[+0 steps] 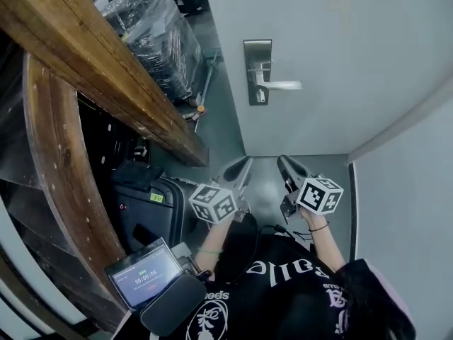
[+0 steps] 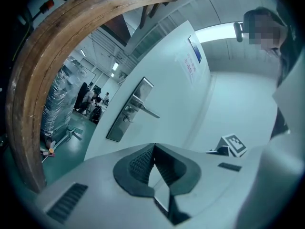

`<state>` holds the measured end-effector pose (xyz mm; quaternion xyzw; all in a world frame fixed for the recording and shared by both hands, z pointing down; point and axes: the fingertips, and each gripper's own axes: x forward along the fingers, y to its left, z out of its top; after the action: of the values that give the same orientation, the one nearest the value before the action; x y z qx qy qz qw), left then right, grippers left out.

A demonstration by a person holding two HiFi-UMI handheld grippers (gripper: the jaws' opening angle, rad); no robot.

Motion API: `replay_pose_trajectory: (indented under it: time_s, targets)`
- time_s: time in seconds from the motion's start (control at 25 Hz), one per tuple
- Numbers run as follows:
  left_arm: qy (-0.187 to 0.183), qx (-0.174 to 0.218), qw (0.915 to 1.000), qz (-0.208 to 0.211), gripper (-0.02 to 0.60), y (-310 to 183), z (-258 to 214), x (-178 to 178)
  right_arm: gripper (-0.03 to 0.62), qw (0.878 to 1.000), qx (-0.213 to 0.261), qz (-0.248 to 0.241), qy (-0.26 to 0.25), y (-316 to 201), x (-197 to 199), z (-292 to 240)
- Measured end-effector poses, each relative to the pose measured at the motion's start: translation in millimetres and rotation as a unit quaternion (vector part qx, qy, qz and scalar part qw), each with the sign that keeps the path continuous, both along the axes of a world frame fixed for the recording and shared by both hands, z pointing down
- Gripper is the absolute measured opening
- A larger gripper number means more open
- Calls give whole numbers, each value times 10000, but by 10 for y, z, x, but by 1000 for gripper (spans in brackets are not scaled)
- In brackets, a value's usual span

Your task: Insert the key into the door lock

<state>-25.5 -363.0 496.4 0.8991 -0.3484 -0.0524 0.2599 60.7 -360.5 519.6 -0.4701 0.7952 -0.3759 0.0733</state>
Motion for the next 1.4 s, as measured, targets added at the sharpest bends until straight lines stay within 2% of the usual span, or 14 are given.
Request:
replay_pose_trajectory:
  time_s: [0.4, 0.64, 0.92, 1.12, 1.4]
  targets:
    - [36, -32, 9999, -109, 5, 1229, 52, 655, 26, 9994, -9, -328, 83, 1152, 470, 47]
    - [-105, -29, 9998, -160, 5, 1850, 59, 818, 25, 9980, 44, -624, 100, 1664, 514, 50]
    - [-226, -71, 9991, -351, 5, 2186, 121, 643, 23, 9959, 146, -885, 149, 2022, 312, 64]
    - [-308, 73, 9993, -215, 5, 2350, 48, 553, 23, 9959, 176, -870, 193, 2193, 173, 16]
    - [-577, 274, 9979, -93, 5, 2946, 34, 6, 24, 9950, 64, -978, 201, 2736, -475, 38]
